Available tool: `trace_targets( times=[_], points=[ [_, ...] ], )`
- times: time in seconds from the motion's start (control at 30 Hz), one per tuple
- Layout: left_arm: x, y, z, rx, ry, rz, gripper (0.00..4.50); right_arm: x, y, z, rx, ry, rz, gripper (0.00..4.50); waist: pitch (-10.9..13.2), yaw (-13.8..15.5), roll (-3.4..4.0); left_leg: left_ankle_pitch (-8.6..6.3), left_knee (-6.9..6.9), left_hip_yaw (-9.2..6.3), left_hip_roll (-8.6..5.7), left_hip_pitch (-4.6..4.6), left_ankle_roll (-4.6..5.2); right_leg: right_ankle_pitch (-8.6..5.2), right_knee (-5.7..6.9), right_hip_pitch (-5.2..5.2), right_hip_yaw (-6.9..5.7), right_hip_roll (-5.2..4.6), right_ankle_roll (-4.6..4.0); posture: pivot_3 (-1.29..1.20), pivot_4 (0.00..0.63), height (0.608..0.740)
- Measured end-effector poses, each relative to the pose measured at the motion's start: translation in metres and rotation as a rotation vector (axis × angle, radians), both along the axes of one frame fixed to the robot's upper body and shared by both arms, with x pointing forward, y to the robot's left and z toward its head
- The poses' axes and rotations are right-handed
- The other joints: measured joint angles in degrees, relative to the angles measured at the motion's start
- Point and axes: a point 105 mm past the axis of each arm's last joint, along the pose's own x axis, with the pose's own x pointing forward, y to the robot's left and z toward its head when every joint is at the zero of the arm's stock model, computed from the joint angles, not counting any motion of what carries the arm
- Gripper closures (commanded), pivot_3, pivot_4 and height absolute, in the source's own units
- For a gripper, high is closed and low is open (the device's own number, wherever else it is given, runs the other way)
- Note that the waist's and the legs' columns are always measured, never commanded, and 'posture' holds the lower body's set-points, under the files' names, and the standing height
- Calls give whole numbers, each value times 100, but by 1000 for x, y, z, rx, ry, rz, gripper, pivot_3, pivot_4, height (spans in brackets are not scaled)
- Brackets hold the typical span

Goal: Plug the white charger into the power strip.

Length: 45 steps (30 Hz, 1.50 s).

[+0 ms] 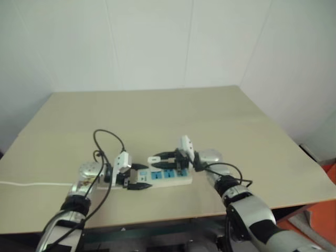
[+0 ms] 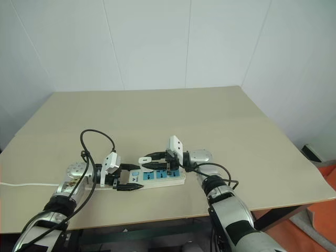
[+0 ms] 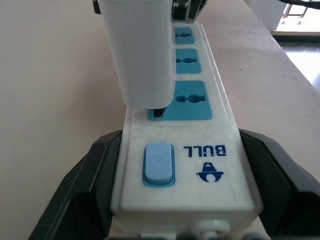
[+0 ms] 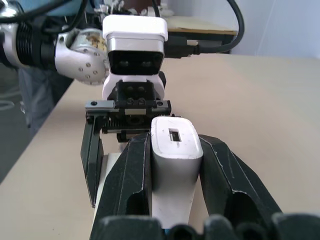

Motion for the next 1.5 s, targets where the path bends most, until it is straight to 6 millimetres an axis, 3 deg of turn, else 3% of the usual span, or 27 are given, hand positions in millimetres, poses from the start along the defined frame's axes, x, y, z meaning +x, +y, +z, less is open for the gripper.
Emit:
trace_targets(
  times=[0.43,0.57,0.77,1.1,1.27,1.5],
  points=[
    [1,-2,8,-22,-22,-15,1229,2,-3,12,50,10,15,3387,115,65,55,26,2,-2,-1,-23,44,17,17,-15,2,13,3,0,150,740],
    [2,-2,13,-19,-43,-36,1229,0,-8,14,137,32,8,3387,138,68,57,33,11,-2,-3,-88,51,48,24,-74,1,14,34,0,150,740],
    [-8,-6,16,-4,-53,-147,1229,11,-24,40,251,-30,-53,3387,158,84,78,73,12,1,-4,-153,8,51,4,-114,-1,13,28,0,150,740],
    [-8,-7,17,0,-59,-165,1229,14,-25,34,171,22,-62,3387,165,97,78,72,14,3,-9,-182,7,47,5,-138,-2,7,33,0,150,740],
    [-8,-8,16,1,-57,-166,1229,9,-25,42,113,32,-19,3387,166,125,79,72,14,3,-8,-185,7,47,7,-142,-2,8,33,0,150,740],
    [-6,-9,16,6,-61,-159,1229,-4,-26,16,87,86,-21,3387,166,164,79,72,16,5,-8,-183,7,47,9,-141,-1,8,34,0,150,740]
  ],
)
